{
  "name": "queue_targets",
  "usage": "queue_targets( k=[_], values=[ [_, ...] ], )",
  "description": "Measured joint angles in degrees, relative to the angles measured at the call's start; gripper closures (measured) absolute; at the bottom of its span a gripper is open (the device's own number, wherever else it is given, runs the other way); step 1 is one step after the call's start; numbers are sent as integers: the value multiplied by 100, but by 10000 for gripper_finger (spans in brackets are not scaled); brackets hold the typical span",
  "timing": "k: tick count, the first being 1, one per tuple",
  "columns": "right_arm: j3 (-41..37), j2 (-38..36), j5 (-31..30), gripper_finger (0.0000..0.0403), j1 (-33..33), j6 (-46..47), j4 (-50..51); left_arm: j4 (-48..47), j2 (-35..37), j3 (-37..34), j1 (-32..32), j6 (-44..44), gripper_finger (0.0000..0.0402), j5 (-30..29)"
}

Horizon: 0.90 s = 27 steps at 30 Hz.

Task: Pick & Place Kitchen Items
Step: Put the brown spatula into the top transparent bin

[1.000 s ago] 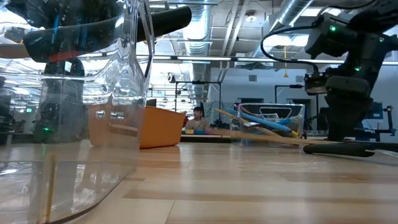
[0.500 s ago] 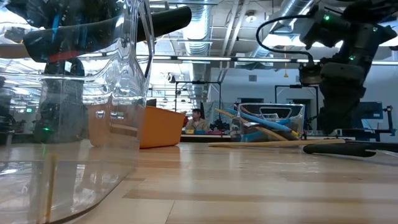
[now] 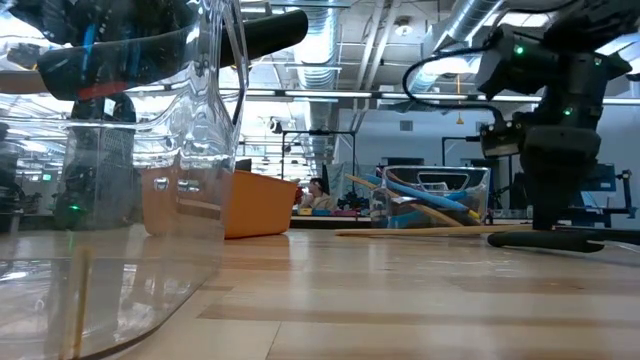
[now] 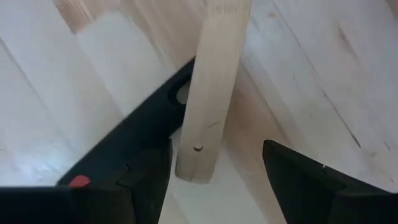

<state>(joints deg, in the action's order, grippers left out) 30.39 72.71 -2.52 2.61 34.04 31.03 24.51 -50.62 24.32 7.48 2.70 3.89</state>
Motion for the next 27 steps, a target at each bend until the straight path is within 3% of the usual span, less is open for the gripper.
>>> queue_targets(
  k=[9,19,25,27],
  values=[
    [4,340,-11,177,0,-228,-98,0,-1,0,1,0,401,-1],
    [-2,261,17,248,-126,-402,-334,0,-1,0,-1,0,401,-1],
    [-2,264,0,327,-168,-412,-281,0,-1,0,1,2,401,-1],
    [-2,264,-9,333,-166,-411,-276,0,-1,0,1,1,401,-1]
  ],
)
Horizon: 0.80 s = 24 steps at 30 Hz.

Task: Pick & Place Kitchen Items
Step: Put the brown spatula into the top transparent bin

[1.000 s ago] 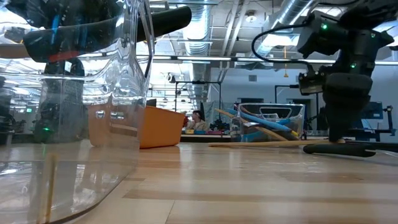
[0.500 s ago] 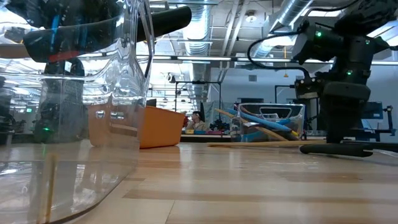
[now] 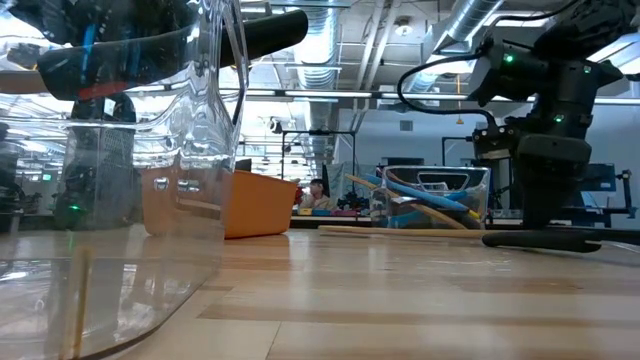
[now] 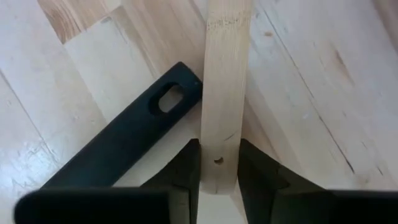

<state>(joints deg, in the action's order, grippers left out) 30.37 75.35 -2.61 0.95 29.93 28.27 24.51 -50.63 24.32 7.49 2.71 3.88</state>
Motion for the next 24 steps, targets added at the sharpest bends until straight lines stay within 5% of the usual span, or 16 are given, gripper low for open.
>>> queue_targets(
  k=[24],
  values=[
    [-1,-466,-101,333,15,143,50,-2,0,0,0,-1,401,2]
  ],
)
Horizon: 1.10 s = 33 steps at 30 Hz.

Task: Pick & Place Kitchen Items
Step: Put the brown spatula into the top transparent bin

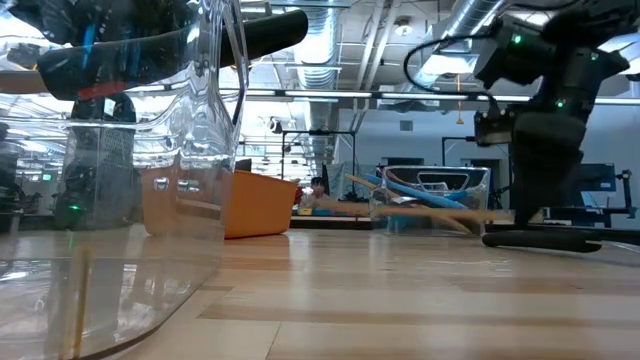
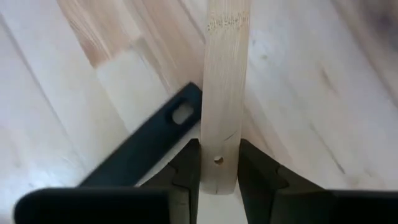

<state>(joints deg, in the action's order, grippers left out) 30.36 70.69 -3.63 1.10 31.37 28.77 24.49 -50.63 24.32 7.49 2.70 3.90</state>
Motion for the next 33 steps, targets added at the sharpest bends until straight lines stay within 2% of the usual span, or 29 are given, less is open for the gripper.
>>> queue_targets(
  k=[7,14,23,30,33],
  values=[
    [179,-701,-49,333,56,8,385,2,0,0,-2,2,400,-2],
    [638,-1061,-219,333,451,-32,710,1,0,0,-2,1,401,-1],
    [996,-1059,-1840,333,1084,-45,773,144,-246,-2,-84,-506,398,0],
    [1072,-968,-3272,333,1404,-262,654,2137,-1485,0,-146,-1244,353,-99],
    [1072,-908,-3705,333,1490,-466,516,3108,-2088,1,-146,-1502,325,-354]
  ],
)
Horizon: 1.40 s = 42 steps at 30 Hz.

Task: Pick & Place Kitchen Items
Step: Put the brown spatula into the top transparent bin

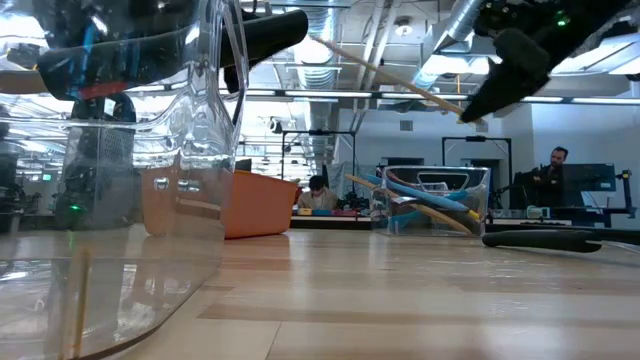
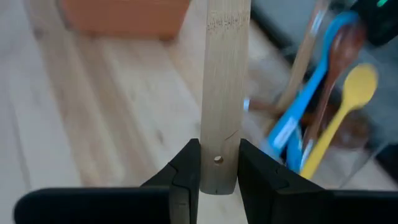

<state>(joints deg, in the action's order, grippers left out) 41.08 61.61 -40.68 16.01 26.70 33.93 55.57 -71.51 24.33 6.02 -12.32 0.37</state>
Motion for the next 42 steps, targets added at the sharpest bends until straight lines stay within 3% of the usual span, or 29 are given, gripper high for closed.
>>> queue_targets(
  k=[7,14,20,31,42],
  values=[
    [11,553,-968,333,89,-880,-943,1278,-991,229,0,-384,261,-654],
    [4,1245,-1561,333,87,-1465,-1827,1301,-1182,694,0,-415,209,-654],
    [101,1699,-1793,333,123,-1644,-2052,1308,-1182,791,0,-295,187,-688],
    [699,2379,-2061,333,158,-2186,-2031,1310,-1182,792,0,-297,188,-967],
    [721,2382,-2090,333,153,-2231,-1982,1297,-1182,792,0,-295,257,-986]
  ],
)
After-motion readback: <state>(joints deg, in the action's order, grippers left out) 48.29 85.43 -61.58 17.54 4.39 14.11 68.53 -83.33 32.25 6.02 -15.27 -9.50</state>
